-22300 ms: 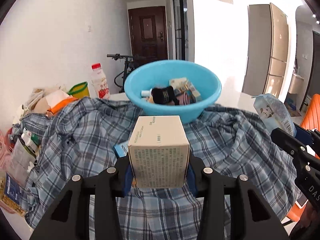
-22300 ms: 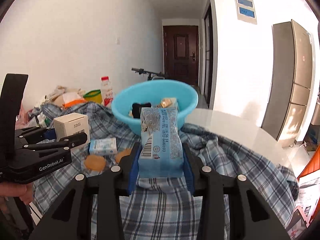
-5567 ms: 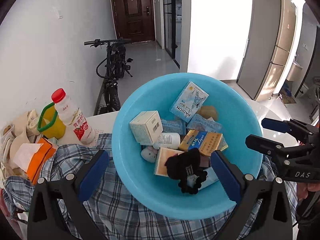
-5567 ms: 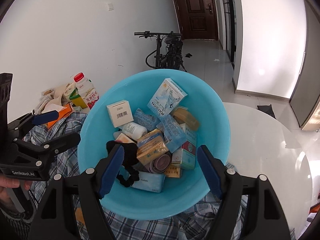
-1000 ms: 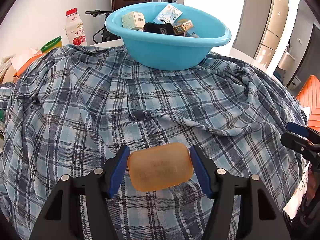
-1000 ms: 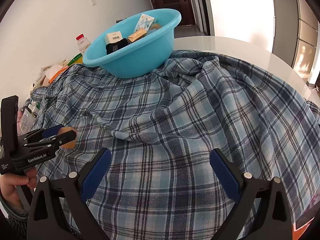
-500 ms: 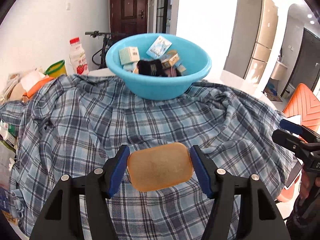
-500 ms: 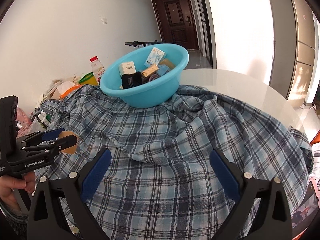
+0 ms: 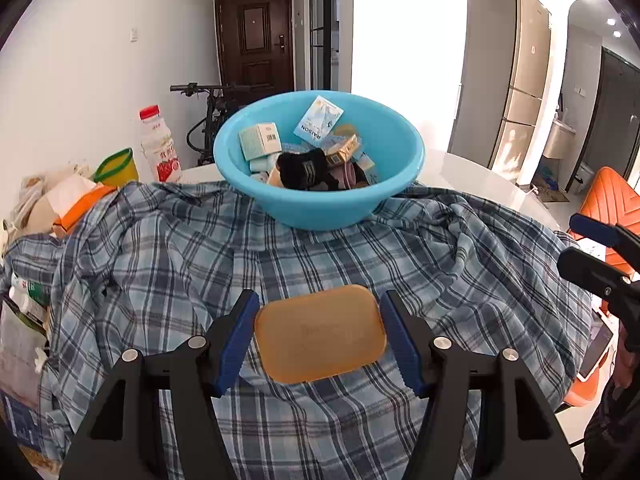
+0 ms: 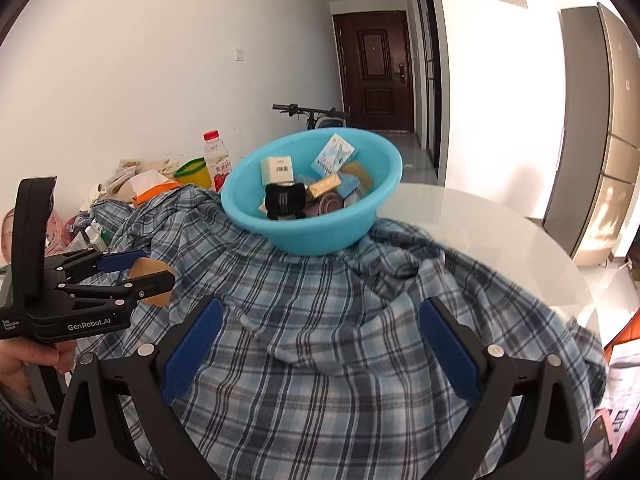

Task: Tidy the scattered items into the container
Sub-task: 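Carry the soap bar with the left tool over the basin and lower it, then open the left tool to release the soap bar into the basin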

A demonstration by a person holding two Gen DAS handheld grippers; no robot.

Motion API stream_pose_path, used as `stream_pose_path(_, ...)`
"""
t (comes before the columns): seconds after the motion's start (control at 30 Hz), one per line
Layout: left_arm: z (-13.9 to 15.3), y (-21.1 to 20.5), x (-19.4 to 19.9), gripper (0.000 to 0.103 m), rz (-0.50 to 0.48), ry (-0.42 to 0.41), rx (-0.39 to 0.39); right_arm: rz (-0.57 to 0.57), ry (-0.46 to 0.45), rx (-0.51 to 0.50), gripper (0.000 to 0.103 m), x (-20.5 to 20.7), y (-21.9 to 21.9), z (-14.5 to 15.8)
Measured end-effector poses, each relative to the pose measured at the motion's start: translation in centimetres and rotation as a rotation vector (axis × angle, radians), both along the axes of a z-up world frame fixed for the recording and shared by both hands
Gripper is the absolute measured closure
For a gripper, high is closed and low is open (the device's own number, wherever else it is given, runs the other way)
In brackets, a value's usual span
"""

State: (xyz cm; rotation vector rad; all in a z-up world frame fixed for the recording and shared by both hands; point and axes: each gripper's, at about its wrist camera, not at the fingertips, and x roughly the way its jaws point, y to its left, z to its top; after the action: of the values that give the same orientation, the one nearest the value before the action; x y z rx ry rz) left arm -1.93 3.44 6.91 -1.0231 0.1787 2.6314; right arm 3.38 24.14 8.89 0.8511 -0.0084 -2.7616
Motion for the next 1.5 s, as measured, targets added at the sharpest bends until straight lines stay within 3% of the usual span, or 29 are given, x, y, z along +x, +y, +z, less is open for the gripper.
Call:
stream_pose_path(0.17,2.8,0.7,-3.3,0.038,-0.015,0.056,0.015,-0.014,0.084,0.040,0.005,-4.0,-0.2,3.1)
stream_pose_path(0.33,5.3,2.0,-9.1,0.038,0.022,0.136,-0.026,-0.064,0.090,0.029,0.005,-10.1,0.2,5.5)
stream_pose_path(0.53,6.5,2.6,-18.6,0.038,0.073,0.087,0.008,-0.059,-0.021,-0.114,0.005,-17.6,1.1,7.0)
stream_pose_path(0.67,7.0,4.3,-25.3,0.038,0.055,0.016,0.027,-0.111,-0.035,-0.072,0.005,-22.0,0.8,7.5)
stream_pose_path(0.8,6.9,5.1,-30.3,0.038,0.106,-0.028,0.000,-0.135,-0.082,-0.081,0.005,-26.5,1.2,7.1)
stream_pose_path(0.97,6.5,4.9,-32.1,0.038,0.123,-0.058,0.012,-0.118,-0.136,-0.063,0.005,-29.2,1.1,6.2)
stream_pose_path(1.27,4.7,6.3,-32.9,0.038,0.081,-0.119,0.043,-0.118,-0.169,-0.052,0.005,-29.9,1.7,4.8)
stream_pose_path(1.5,2.0,8.9,-34.2,0.038,0.040,-0.155,-0.009,-0.124,-0.206,-0.061,0.005,-30.6,2.3,3.4)
